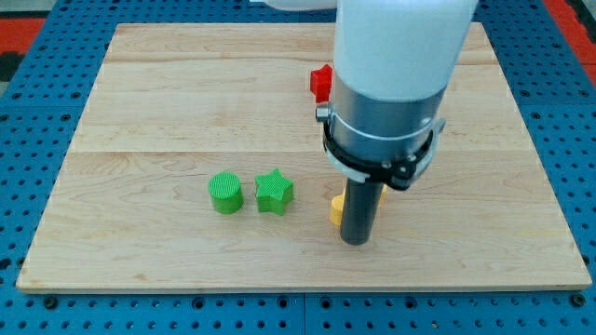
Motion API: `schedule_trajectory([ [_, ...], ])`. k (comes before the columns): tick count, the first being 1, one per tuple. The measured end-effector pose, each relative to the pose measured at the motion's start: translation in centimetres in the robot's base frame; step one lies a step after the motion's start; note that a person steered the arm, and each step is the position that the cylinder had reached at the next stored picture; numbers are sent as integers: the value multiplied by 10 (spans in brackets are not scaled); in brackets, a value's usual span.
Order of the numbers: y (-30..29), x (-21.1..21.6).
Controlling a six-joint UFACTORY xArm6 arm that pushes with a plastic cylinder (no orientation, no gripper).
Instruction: Push the green star into the green circle
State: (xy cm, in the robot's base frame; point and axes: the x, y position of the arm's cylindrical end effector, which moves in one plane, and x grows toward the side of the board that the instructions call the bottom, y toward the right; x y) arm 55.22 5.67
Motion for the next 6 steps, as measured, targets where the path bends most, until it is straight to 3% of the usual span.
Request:
schedule_trajectory([
  [2,-19,-13],
  [3,-89,-13],
  [4,-118,-15],
  [6,-79,5],
])
